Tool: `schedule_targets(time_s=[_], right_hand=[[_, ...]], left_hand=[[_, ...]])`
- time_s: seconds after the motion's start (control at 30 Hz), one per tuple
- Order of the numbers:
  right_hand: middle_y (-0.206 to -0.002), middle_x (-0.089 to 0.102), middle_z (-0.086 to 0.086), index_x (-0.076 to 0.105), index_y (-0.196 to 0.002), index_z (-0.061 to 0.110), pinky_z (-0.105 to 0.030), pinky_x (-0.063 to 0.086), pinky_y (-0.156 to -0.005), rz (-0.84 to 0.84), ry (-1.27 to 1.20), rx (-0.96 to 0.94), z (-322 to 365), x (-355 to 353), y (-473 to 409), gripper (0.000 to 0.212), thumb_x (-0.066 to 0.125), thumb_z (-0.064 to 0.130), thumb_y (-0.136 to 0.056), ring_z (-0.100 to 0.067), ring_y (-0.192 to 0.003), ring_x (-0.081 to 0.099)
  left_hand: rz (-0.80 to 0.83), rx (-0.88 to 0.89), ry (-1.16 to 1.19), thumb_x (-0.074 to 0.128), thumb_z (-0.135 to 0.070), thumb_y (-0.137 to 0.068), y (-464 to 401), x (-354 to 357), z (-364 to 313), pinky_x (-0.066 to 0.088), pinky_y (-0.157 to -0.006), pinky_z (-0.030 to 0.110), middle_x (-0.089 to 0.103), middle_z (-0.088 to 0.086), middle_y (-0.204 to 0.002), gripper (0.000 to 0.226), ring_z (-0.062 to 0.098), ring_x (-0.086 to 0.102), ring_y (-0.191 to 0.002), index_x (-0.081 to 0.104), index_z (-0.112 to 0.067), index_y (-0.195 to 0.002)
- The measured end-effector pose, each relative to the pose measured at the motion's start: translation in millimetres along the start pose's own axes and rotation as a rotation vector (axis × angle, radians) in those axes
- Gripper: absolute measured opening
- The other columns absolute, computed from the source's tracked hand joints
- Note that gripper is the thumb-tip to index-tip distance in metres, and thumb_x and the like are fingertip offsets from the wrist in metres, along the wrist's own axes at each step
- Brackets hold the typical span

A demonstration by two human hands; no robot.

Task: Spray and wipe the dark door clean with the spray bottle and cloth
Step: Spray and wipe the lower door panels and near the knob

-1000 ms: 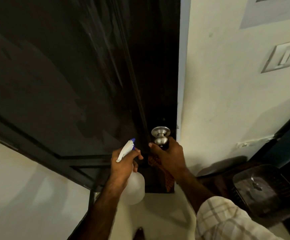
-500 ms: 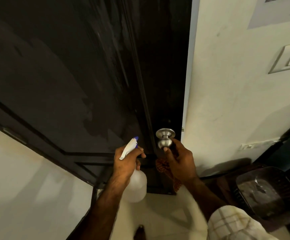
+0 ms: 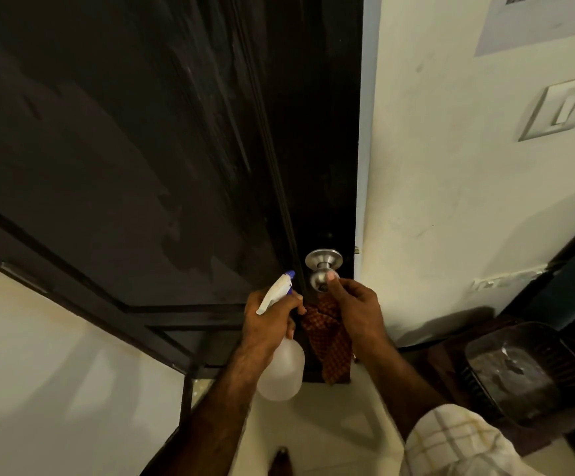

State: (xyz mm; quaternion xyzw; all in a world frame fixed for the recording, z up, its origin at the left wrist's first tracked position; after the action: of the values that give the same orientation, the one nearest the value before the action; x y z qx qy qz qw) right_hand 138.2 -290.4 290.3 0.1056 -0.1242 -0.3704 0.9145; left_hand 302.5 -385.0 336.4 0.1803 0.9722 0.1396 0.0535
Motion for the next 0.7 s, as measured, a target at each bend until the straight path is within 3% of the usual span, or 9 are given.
schedule_targets(time_s=[0.1,0.3,0.47,0.6,0.7], right_hand=[[-0.102,0.082,0.002,0.077,-0.118,0.021,-0.045,0.061,-0.093,0.01,-0.023,0.102,-8.3,11.6,-4.2,0.048,0.066,0.063,-0.096,-0.021,-0.1,0.078],[-0.098,0.082,0.001,0.077,-0.12,0.019,-0.043,0.06,-0.094,-0.041,-0.061,0.14,0.9,13.1,-18.6,0.044,0.065,0.056,-0.099,-0.022,-0.1,0.077],[-0.099,0.081,-0.009,0.079,-0.112,0.012,-0.03,0.059,-0.075,-0.074,-0.078,0.133,18.4,17.2,-46.2,0.039,0.067,0.048,-0.101,-0.024,-0.095,0.077],[-0.096,0.082,-0.008,0.081,-0.108,0.013,-0.047,0.062,-0.096,-0.121,-0.039,0.157,22.1,21.3,-74.4,0.047,0.073,0.057,-0.095,-0.03,-0.098,0.077],[-0.093,0.082,-0.006,0.082,-0.104,0.016,-0.052,0.061,-0.098,-0.146,-0.022,0.165,22.6,24.7,-95.8,0.052,0.075,0.065,-0.089,-0.031,-0.096,0.077]], left_hand=[[0.006,0.0,0.018,0.074,-0.007,-0.094,-2.5,-0.2,-1.3,0.042,-0.044,0.028,0.073,0.011,-0.076,0.027,0.017,0.051,-0.046,0.06,-0.014,-0.116],[0.025,0.019,0.033,0.072,-0.004,-0.095,-14.4,-0.9,-9.2,0.041,-0.048,0.029,0.072,0.011,-0.074,0.025,0.018,0.052,-0.049,0.058,-0.024,-0.102],[0.024,0.008,0.013,0.072,-0.006,-0.095,-29.8,-2.8,-11.1,0.041,-0.047,0.029,0.073,0.012,-0.074,0.024,0.017,0.051,-0.046,0.062,-0.013,-0.115],[0.014,0.005,0.001,0.073,-0.007,-0.093,-47.0,-2.2,-18.6,0.04,-0.045,0.029,0.073,0.014,-0.075,0.024,0.02,0.05,-0.046,0.062,-0.01,-0.114],[0.018,0.023,-0.014,0.072,-0.005,-0.092,-62.3,-0.9,-31.4,0.039,-0.041,0.027,0.072,0.014,-0.072,0.022,0.018,0.047,-0.04,0.063,-0.005,-0.112]])
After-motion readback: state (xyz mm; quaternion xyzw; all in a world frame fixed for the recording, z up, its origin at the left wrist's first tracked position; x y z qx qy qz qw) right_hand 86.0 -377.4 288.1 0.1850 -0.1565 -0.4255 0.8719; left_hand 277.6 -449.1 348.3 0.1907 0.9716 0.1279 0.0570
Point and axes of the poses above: each hand's wrist, its own y-axis away from the middle knuckle, its own x-axis out of the palm, z = x × y, the point moved 8 cm from there along -y, towards the middle knuckle
